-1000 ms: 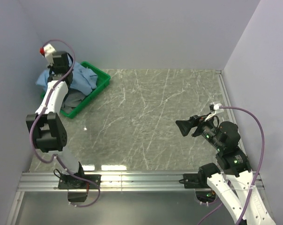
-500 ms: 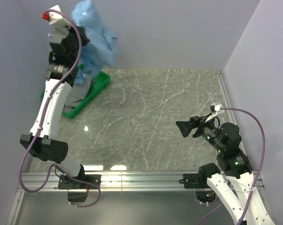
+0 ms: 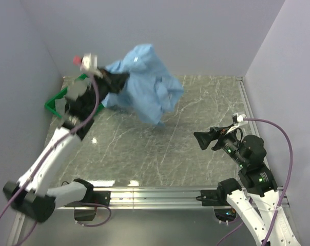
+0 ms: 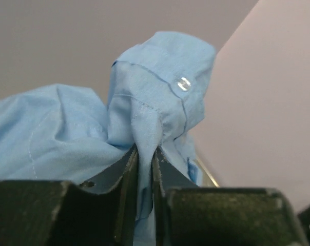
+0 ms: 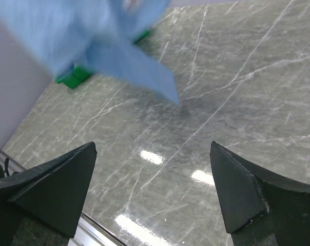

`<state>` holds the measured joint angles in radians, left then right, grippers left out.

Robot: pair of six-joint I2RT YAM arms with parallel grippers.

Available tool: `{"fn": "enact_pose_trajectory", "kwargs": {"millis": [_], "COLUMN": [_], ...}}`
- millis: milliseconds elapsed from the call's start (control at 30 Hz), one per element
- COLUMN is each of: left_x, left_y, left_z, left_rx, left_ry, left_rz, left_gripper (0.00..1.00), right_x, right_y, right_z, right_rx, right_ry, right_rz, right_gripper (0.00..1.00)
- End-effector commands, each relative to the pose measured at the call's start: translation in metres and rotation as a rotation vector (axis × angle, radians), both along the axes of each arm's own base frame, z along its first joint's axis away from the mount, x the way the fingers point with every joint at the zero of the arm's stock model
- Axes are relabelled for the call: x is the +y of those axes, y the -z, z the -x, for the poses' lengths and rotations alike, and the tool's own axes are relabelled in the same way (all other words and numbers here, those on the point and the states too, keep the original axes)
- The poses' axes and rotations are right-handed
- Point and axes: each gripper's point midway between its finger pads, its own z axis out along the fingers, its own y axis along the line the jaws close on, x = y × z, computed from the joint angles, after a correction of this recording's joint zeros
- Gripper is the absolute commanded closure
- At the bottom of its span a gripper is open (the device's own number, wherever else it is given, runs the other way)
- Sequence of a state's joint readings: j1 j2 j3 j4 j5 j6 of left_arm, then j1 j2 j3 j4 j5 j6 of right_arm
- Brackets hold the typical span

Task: Fold and stack the long sleeve shirts
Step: Move the shirt to the center of the board

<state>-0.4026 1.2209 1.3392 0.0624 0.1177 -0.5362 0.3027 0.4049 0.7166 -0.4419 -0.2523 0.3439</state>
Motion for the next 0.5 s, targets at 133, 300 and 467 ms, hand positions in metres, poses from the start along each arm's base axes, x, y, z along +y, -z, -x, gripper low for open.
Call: {"fn": "enact_pose_trajectory", "kwargs": {"millis": [133, 300, 467], "left_x": [0.047, 0.083, 0.100], "left_y": [0.170, 0.223, 0.236], "left_z": [0.068, 0.104, 0.104], "left_rx": [0.282, 0.451, 0.531], "left_ry": [-0.110, -0.235, -0.332], "left_rz": [0.021, -0.045, -0.109], "left_gripper": [0.30, 0.15, 0.12], "right_x": [0.004, 0.018, 0.041], "right_y": [-0.003, 0.016, 0.056], "right_z": [-0.008, -0.022, -0.037], "right_rx": [0.022, 0.125, 0.317], "right_ry": [-0.005, -0.045, -0.118], "right_rz": [-0.015, -0.027, -0.026], "right_gripper": [0.00, 0.00, 0.04]}}
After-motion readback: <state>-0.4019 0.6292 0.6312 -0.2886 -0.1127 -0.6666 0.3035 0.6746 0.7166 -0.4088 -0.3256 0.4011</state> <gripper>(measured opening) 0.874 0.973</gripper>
